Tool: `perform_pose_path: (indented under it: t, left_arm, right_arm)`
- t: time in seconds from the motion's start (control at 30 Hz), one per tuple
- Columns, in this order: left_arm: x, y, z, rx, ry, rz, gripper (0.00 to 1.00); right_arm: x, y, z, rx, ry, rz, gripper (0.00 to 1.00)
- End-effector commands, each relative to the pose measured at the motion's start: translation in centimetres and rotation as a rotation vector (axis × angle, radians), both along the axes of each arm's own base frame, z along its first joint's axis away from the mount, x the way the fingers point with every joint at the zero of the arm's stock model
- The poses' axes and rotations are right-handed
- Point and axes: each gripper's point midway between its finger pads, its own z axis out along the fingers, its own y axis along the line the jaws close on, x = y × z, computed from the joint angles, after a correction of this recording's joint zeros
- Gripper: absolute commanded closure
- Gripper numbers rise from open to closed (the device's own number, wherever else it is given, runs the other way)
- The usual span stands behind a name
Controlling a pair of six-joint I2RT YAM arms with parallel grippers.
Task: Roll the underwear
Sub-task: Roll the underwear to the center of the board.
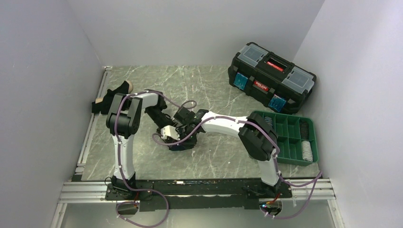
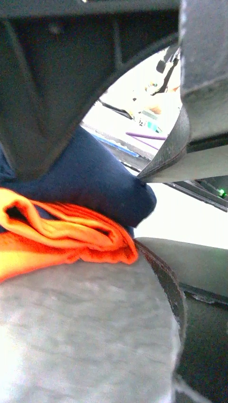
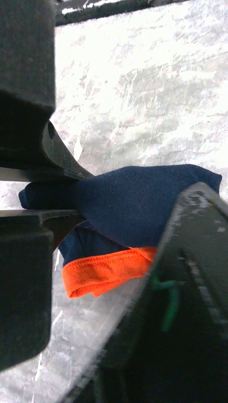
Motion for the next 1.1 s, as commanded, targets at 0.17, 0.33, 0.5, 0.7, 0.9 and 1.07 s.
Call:
perform_pose_path:
  t: [0.17,0.33,0.5,0.7,0.9,1.07]
  left_arm:
    - [2.0,6.0,-0.5,0.095,-0.233,0.028,0.48]
    - [3.0,9.8,0.1,0.144,-0.287,0.158,0.48]
    - [4.1,13.8,1.3,0.213,-0.409,0.332,0.48]
    - [3.8,16.5,2.7,0.272,-0.628,0.486,0.48]
    - [2.2,14.7,5.7,0.182,-0.912,0.44,0.39]
    - [1.1,10.9,8.2,0.086,-1.13,0.294,0.32]
  right_arm:
    - [-7.8,-4.8,-3.7,-0.241,0.456,-0.025,1.0]
    - [-7.0,-4.2,-3.4,-0.235,0.53,-0.048,1.0]
    - [-5.9,-3.6,-2.9,-0.234,0.614,-0.068,1.0]
    - [-4.2,-2.7,-2.7,-0.232,0.736,-0.091,1.0]
    - [-2.7,-2.2,-2.9,-0.218,0.86,-0.141,1.0]
    - [-2.7,-2.0,-3.8,-0.225,0.922,-0.149,1.0]
